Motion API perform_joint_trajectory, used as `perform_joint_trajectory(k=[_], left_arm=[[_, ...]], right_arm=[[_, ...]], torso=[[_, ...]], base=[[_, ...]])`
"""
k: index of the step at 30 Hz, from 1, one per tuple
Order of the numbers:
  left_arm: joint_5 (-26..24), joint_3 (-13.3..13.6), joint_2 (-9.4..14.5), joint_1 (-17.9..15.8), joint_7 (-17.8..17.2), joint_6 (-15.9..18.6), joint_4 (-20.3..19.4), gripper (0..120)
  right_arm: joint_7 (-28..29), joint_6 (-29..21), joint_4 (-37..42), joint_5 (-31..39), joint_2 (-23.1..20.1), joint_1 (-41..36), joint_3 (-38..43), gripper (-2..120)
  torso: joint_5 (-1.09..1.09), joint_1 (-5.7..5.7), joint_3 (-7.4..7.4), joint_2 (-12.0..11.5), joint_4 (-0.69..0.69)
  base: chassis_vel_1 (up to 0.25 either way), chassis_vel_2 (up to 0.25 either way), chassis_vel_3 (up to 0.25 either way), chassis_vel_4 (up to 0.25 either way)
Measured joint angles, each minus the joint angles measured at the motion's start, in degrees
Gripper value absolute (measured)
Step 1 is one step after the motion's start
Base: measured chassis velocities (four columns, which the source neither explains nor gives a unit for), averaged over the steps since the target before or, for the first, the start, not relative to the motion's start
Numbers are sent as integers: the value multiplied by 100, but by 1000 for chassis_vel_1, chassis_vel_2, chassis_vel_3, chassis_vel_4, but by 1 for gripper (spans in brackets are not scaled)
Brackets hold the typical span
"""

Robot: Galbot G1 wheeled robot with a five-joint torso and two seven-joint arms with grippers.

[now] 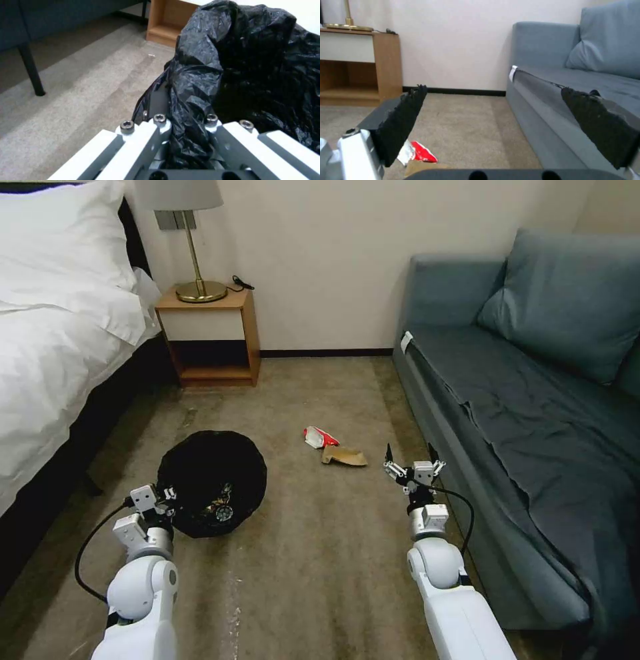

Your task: Pick up the trash bin, then pick up the garbage on the floor and place it into the trash bin.

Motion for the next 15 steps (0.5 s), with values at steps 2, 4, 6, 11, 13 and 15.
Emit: perform_joint_trajectory(k=[2, 4, 6, 11, 13, 15], left_arm=[[22, 17, -16, 23, 2, -17, 26, 4], [36, 22, -30, 34, 5, -26, 49, 4], [45, 22, -38, 33, 5, -37, 67, 4], [37, -11, -26, -5, 6, -38, 74, 4], [30, -27, -22, -12, 4, -39, 74, 4], [41, -41, -22, -10, 0, -39, 84, 4]], right_arm=[[0, -1, -6, -2, 13, -6, -1, 100], [-1, -1, -20, -7, 20, -8, -2, 100], [2, -2, -37, -14, 31, -12, -10, 100], [15, -10, -57, -12, 37, -15, -10, 100], [17, -13, -65, -10, 36, -9, -6, 100], [17, -17, -70, -5, 29, -5, -3, 100]], torso=[[0, 0, 0, 0, 0], [0, 0, 0, 0, 1], [0, 0, 0, 0, 1], [0, 0, 0, 0, 0], [0, 0, 0, 0, 0], [0, 0, 0, 0, 0]], base=[[-76, 57, 61, -75], [-56, 75, 67, -73], [-60, 75, 78, -72], [-47, 36, 49, -41], [-21, 18, 20, -28], [-21, 15, 20, -28]])
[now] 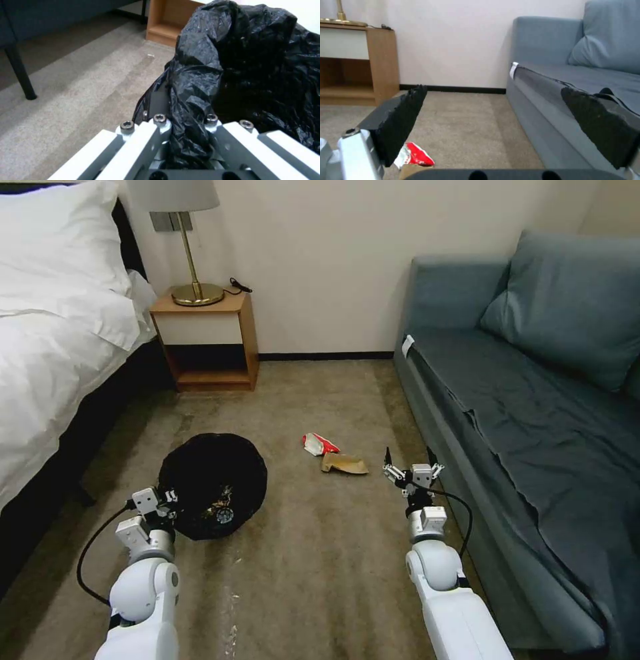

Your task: Pick up the trash bin, then pick up the garbage on the floor and place it into the trash bin.

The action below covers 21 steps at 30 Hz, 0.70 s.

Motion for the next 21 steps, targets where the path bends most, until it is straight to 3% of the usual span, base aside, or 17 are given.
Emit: perform_joint_trajectory(k=[21], left_arm=[[38, -5, -31, 67, -12, -19, -67, 4]], right_arm=[[-1, -5, -67, 20, 0, 13, -24, 100]], torso=[[0, 0, 0, 0, 0]], base=[[-59, 60, 57, -61]])
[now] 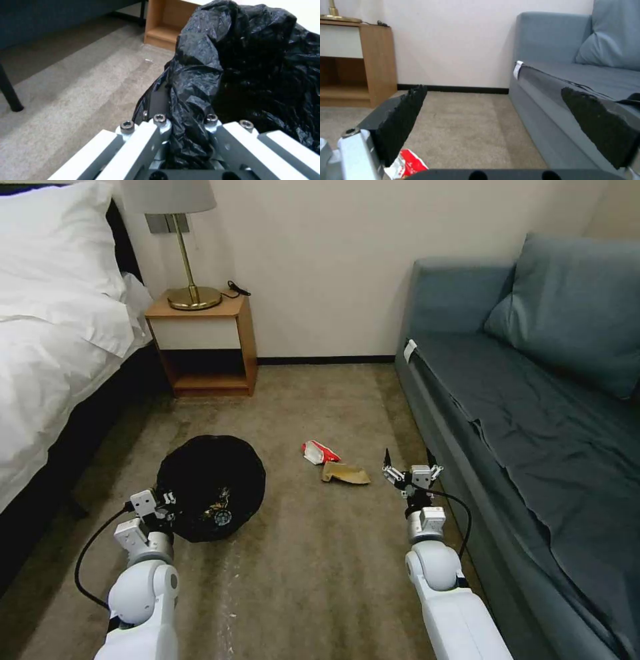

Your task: Pick up the trash bin, then pick up the garbage on the floor and place it into the trash bin.

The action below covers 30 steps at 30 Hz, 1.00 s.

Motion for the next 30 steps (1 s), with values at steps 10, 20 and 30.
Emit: perform_joint_trajectory(k=[10, 20, 30], left_arm=[[2, 2, 3, 32, 0, 1, -84, 4], [5, 4, -7, 87, 4, 2, -100, 4], [15, 5, -16, 120, 7, 2, -147, 4]], right_arm=[[8, -11, 46, 5, 37, -30, 18, 100], [-21, -18, 87, 5, 35, -104, 63, 100], [-45, -18, 117, 5, 24, -131, 82, 100]], torso=[[0, 0, 0, 0, 0], [1, 0, 0, 0, 0], [0, 0, 0, 0, 0]], base=[[-86, 74, 89, -81], [-93, 109, 101, -94], [-128, 115, 127, -114]])
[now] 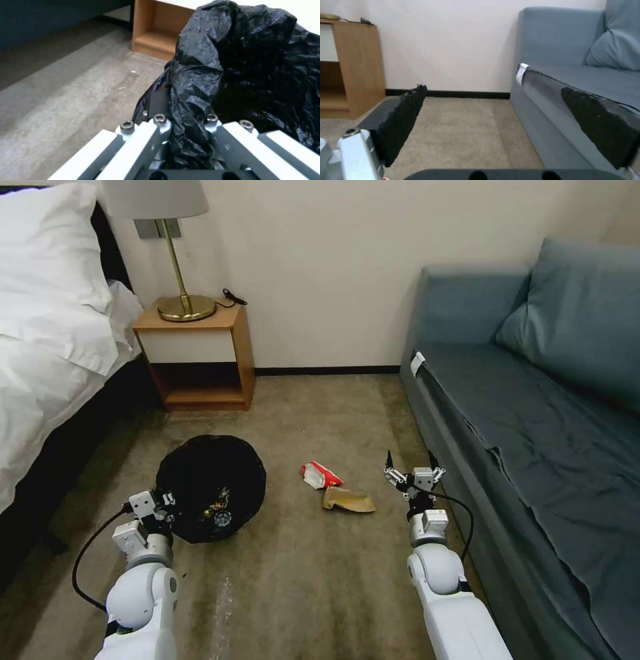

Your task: Pick up the trash bin, then pick up the garbage on the floor and place it into the trash bin.

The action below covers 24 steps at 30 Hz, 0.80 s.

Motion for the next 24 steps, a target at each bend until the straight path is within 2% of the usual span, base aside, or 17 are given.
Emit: perform_joint_trajectory(k=[24], left_arm=[[12, -49, 10, -8, 20, -7, 42, 4]], right_arm=[[-66, 107, -212, -159, 8, -24, -20, 100]], torso=[[0, 0, 0, -1, 0]], base=[[-132, 139, 132, -132]])
